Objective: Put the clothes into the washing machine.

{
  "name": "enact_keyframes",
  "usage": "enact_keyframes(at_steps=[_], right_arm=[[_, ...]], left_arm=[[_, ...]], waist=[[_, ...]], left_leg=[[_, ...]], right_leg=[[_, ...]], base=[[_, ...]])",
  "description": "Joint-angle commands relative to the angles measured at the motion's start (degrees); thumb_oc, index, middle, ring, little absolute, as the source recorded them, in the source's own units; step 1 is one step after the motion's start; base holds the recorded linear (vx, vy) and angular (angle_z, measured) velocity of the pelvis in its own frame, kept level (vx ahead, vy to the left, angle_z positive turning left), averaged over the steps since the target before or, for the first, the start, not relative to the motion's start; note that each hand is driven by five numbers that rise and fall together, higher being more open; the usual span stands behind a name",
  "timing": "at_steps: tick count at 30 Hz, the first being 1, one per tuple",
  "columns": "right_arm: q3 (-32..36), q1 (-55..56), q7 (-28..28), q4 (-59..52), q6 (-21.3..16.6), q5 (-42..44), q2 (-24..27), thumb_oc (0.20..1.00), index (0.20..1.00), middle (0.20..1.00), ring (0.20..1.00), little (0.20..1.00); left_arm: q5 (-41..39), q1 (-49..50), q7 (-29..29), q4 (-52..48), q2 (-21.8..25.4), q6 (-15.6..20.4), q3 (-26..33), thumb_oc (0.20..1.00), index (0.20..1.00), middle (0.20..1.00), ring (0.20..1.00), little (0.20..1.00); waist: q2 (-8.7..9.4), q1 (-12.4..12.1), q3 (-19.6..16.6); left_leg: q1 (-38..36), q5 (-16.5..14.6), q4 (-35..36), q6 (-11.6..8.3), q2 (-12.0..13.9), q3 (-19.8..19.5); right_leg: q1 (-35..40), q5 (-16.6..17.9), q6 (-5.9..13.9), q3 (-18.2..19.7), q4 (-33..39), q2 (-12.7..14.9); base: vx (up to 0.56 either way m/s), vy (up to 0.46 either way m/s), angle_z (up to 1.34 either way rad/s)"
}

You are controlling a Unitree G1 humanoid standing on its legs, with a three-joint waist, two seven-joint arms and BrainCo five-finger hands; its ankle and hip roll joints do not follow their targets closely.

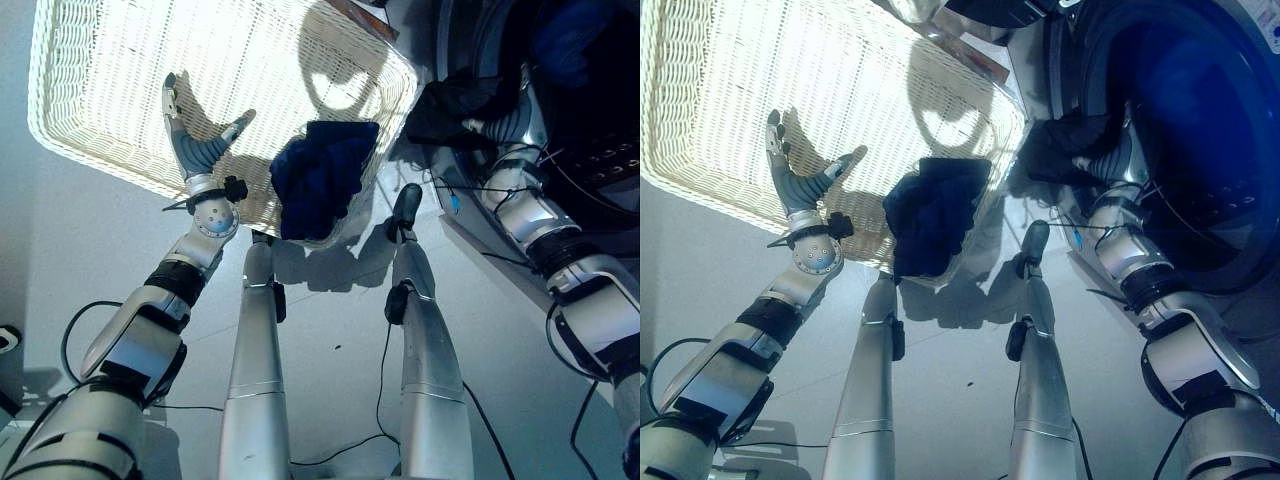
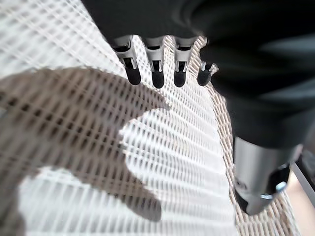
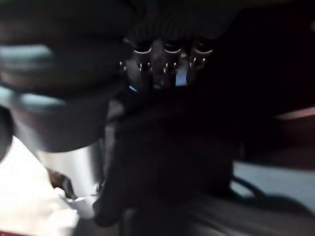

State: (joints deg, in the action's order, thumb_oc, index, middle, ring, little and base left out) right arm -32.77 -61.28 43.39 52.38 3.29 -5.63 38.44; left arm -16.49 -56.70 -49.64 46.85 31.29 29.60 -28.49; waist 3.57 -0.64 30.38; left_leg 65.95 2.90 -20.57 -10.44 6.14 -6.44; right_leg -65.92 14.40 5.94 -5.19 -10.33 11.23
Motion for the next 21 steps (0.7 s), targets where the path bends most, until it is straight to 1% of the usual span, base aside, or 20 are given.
enact_keyframes(at_steps=[1,2,5,6,7,8,10,11,14,21], right_arm=[[-3.38,-0.85,-2.11,3.24,-1.96,-2.58,2.43,1.000,1.000,1.000,1.000,1.000],[-3.69,-0.80,-2.44,4.80,-2.11,-2.81,2.22,1.000,1.000,1.000,1.000,1.000],[-4.93,-1.32,-4.30,8.49,-0.79,-4.25,1.52,1.000,1.000,1.000,1.000,1.000],[-5.13,-1.52,-4.91,9.06,-0.36,-4.30,1.39,0.655,0.655,0.655,0.655,0.655],[-5.76,-1.96,-5.43,11.27,0.66,-4.54,1.08,0.200,0.200,0.200,0.200,0.200],[-6.08,-2.36,-5.81,12.09,1.68,-4.21,1.10,0.200,0.200,0.200,0.200,0.200],[-6.26,-2.79,-6.16,12.44,2.49,-4.60,1.11,0.200,0.200,0.200,0.200,0.200],[-6.51,-3.54,-6.41,13.27,3.71,-5.34,1.13,0.200,0.200,0.200,0.200,0.200],[-6.54,-4.29,-5.97,14.13,5.04,-5.45,1.39,0.200,0.200,0.200,0.200,0.200],[-6.40,-6.36,-4.69,14.30,5.81,-5.55,2.14,0.200,0.200,0.200,0.200,0.200]], left_arm=[[3.11,0.10,-1.68,0.45,-1.90,3.25,1.95,1.000,1.000,1.000,1.000,1.000],[3.26,-0.09,-1.78,0.70,-2.14,3.33,1.81,1.000,1.000,1.000,1.000,1.000],[3.02,-0.73,-1.81,1.40,-2.56,3.42,1.33,1.000,1.000,1.000,1.000,1.000],[2.98,-0.87,-1.82,1.53,-2.63,3.46,1.28,1.000,1.000,1.000,1.000,1.000],[2.95,-1.01,-1.73,1.59,-2.90,3.60,1.26,1.000,1.000,1.000,1.000,1.000],[2.86,-1.08,-1.65,1.91,-3.03,4.11,1.14,1.000,1.000,1.000,1.000,1.000],[2.89,-1.13,-1.65,1.91,-3.15,4.20,1.13,1.000,1.000,1.000,1.000,1.000],[3.17,-1.18,-1.94,1.62,-3.53,4.11,1.07,1.000,1.000,1.000,1.000,1.000],[3.46,-0.98,-2.31,1.25,-4.03,4.07,0.90,1.000,1.000,1.000,1.000,1.000],[3.23,-1.04,-2.01,1.10,-4.40,3.75,1.02,1.000,1.000,1.000,1.000,1.000]], waist=[[-2.34,-0.18,-0.59],[-2.40,-0.21,-0.59],[-2.70,-0.39,-0.59],[-2.76,-0.41,-0.59],[-3.03,-0.64,-0.59],[-3.22,-0.71,-0.59],[-3.36,-0.78,-0.59],[-3.60,-0.97,-0.59],[-3.89,-1.26,-0.59],[-4.27,-1.48,-0.59]], left_leg=[[-2.41,1.57,4.30,4.62,-2.85,0.70],[-2.41,1.63,4.33,4.60,-2.83,0.72],[-2.49,1.78,4.28,4.63,-2.97,0.72],[-2.50,1.79,4.30,4.61,-3.01,0.70],[-2.49,2.00,4.42,4.68,-3.08,0.65],[-2.49,2.10,4.45,4.59,-3.05,0.68],[-2.55,2.18,4.58,4.55,-3.06,0.71],[-2.56,2.32,4.80,4.56,-3.06,0.74],[-2.59,2.51,4.87,4.59,-3.18,0.63],[-2.52,2.74,4.91,4.44,-3.15,0.48]], right_leg=[[-0.90,-3.45,4.73,-1.90,-7.48,-0.41],[-0.91,-3.38,4.73,-1.87,-7.42,-0.39],[-0.91,-3.18,4.64,-1.84,-7.40,-0.38],[-0.89,-3.17,4.64,-1.83,-7.34,-0.38],[-0.88,-3.01,4.58,-1.86,-7.20,-0.34],[-0.84,-2.97,4.59,-1.83,-7.09,-0.27],[-0.81,-2.97,4.58,-1.81,-7.04,-0.26],[-0.81,-2.98,4.51,-1.82,-6.99,-0.18],[-0.72,-2.83,4.56,-1.85,-6.98,-0.04],[-0.96,-2.60,4.69,-1.76,-7.11,0.25]], base=[[0.00,0.000,0.00],[0.00,0.000,0.00],[0.00,0.000,0.00],[0.00,0.000,0.00],[0.00,0.000,0.00],[0.00,0.000,0.00],[0.00,0.009,0.04],[0.00,0.015,0.05],[0.00,0.005,0.01],[0.00,0.000,0.00]])
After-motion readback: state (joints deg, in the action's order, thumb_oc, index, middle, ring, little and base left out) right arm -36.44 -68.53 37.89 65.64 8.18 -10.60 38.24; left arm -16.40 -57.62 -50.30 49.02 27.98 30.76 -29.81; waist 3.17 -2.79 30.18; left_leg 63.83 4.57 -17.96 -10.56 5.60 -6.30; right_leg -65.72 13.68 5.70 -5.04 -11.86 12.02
